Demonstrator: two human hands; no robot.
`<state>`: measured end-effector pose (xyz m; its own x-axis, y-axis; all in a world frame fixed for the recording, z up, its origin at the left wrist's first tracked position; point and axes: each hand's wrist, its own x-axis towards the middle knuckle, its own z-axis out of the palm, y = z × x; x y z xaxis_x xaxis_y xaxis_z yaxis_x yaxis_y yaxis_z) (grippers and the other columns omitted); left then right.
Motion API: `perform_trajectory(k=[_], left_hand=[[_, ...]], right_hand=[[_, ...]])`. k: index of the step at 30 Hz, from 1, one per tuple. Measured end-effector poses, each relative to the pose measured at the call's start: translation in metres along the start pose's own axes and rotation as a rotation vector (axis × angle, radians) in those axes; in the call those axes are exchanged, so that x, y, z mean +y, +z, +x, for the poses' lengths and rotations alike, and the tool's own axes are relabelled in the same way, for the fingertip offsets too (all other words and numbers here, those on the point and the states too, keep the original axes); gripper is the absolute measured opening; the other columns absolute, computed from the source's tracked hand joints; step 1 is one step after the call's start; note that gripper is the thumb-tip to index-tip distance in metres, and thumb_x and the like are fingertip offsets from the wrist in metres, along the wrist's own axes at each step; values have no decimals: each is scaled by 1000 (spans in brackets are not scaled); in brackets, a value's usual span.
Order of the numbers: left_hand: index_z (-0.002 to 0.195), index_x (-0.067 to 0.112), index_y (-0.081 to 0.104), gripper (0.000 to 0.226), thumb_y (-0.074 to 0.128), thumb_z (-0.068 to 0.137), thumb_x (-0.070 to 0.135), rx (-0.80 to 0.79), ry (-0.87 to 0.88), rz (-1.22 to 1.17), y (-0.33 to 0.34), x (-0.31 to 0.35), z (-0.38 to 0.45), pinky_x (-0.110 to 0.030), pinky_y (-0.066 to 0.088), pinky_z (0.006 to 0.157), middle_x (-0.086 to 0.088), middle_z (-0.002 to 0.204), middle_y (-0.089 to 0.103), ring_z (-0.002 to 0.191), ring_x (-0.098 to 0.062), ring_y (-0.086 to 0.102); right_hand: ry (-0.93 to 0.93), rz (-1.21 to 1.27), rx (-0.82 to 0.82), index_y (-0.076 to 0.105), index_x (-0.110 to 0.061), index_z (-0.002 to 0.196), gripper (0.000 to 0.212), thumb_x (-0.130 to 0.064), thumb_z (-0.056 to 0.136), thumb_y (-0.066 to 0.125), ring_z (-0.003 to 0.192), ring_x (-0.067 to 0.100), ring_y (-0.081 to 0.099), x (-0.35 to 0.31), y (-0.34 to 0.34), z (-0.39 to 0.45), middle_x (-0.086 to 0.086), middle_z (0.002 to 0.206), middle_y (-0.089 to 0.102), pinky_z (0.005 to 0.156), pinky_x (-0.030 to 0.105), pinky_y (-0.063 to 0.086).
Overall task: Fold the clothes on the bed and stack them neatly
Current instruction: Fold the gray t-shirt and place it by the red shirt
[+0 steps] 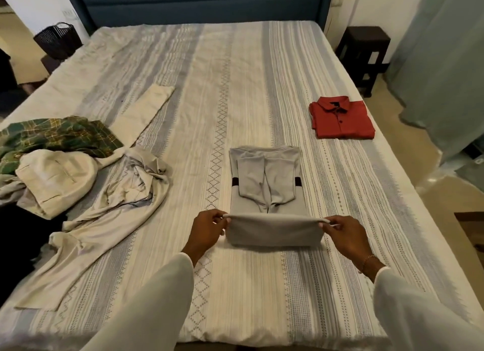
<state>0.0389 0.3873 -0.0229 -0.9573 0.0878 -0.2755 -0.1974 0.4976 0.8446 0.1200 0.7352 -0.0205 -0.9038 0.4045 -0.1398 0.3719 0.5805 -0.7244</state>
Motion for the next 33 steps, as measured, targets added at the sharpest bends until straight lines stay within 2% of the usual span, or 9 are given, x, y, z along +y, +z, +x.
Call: perform_trajectory(k=[4, 7, 13, 22, 25, 27, 29, 31, 33], left_hand=[[91, 19, 75, 2, 74, 90, 17, 36, 42, 12, 3, 2, 54, -34, 54, 68, 0, 74, 70, 65, -14, 62], [91, 19, 75, 1, 74, 90, 18, 38, 30, 16, 9, 0, 91, -40, 57, 75, -2, 75, 71, 67, -16, 63], [89, 14, 76, 7, 75, 89, 21, 44, -29, 52, 27, -13, 145, -44, 58, 81, -7, 77, 73, 76, -27, 70], [80, 17, 71, 16, 73, 90, 29, 80, -99, 76, 41, -36, 187, -51, 60, 76, -2, 70, 69, 73, -28, 70], [86, 15, 68, 13, 73, 90, 26, 139, -58, 93, 45, -34, 187, -43, 58, 76, -3, 74, 69, 74, -26, 69], [99, 11, 63, 13, 70, 91, 17, 166, -19, 112, 47, -29, 182, -38, 54, 74, -2, 72, 66, 73, -24, 66], [108, 12, 58, 19, 66, 92, 14, 130, 72, 188, 47, -26, 170, -33, 51, 70, 3, 71, 62, 73, -20, 64], [109, 17, 55, 28, 70, 88, 28, 23, 261, 344, 42, -27, 149, -23, 45, 65, 9, 81, 58, 73, -12, 58], [110, 18, 56, 49, 72, 78, 51, -121, 511, 555, 37, -33, 124, -21, 46, 66, 7, 92, 57, 77, -12, 55]], right_hand=[[13, -13, 20, 78, -15, 93, 9, -22, 88, 77, 80, 18, 65, -5, 8, 48, -1, 84, 72, 75, 30, 46], [20, -25, 24, 77, -15, 90, 9, -23, 89, 76, 77, 17, 62, -8, 19, 81, 0, 79, 70, 67, 26, 42], [106, -43, 22, 75, -14, 88, 13, -27, 89, 77, 79, 20, 64, 2, 52, 134, -1, 77, 68, 68, 27, 40], [158, 45, 78, 77, -12, 89, 15, -27, 85, 81, 84, 21, 67, 9, 84, 169, -1, 79, 69, 80, 29, 45], [151, -2, 102, 73, -9, 96, 18, -24, 87, 79, 89, 27, 68, 9, 91, 171, 5, 87, 71, 77, 27, 42], [53, -205, 149, 66, -9, 112, 27, -26, 91, 72, 97, 33, 66, 9, 95, 164, 12, 104, 70, 80, 35, 48], [-176, -489, 201, 60, -10, 119, 29, -28, 97, 57, 95, 33, 61, 8, 99, 147, 15, 111, 64, 78, 42, 52], [-431, -645, 139, 61, -11, 116, 33, -35, 97, 49, 90, 26, 59, 6, 103, 124, 12, 109, 63, 73, 38, 51], [-594, -690, -18, 61, -13, 118, 44, -46, 91, 55, 97, 24, 57, 12, 103, 97, 8, 116, 62, 78, 36, 51]])
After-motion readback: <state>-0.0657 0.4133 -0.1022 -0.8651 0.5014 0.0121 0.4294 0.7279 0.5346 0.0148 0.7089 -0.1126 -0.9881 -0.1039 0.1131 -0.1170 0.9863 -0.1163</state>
